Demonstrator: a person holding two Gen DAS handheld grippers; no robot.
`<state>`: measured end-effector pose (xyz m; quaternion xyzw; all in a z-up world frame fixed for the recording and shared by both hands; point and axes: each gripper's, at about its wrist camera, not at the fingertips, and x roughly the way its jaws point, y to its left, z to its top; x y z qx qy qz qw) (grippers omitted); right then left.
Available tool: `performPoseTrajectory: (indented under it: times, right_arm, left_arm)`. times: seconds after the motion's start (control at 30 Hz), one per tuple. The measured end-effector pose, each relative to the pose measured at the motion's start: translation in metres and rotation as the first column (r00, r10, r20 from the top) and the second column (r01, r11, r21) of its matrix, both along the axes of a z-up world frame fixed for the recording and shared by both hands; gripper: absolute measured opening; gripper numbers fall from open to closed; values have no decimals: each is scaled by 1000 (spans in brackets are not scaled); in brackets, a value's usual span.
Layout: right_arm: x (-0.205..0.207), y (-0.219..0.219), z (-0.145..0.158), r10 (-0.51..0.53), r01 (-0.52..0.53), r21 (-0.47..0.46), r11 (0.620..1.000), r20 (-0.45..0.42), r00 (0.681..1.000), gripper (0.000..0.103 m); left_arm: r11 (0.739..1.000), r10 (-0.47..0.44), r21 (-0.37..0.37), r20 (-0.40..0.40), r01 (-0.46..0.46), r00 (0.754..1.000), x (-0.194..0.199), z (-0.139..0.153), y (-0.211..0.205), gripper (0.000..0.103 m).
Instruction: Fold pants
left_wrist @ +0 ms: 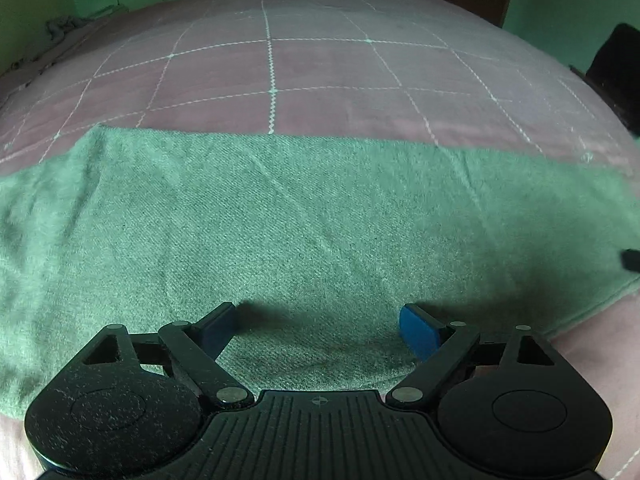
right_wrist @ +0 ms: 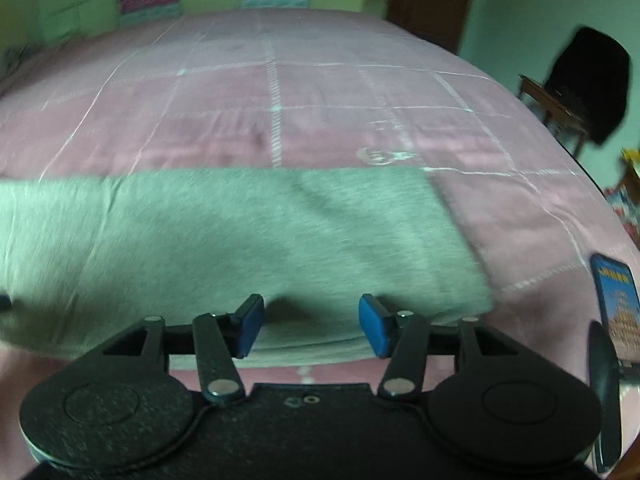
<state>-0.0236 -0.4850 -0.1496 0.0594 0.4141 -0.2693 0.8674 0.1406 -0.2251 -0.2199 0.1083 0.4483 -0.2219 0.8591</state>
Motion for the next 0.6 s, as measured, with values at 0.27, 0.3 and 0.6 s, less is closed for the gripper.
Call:
performPoseTrajectory:
  times: [0.27, 0.3, 0.6]
  right_arm:
    - [-45, -53, 8, -189, 181, 153, 971, 36, 981, 58]
    - [-49, -58, 8, -210, 202, 168, 965, 33, 977, 58]
    - [-47, -85, -6, -330, 294, 308, 905, 69, 942, 51]
  left_arm:
    - [999, -35, -26, 1, 35, 999, 0, 14, -18, 87]
    - [999, -38, -31, -6, 38, 999, 0, 13, -22, 87]
    - [998, -58, 9, -10, 59, 998, -3, -2, -35, 88]
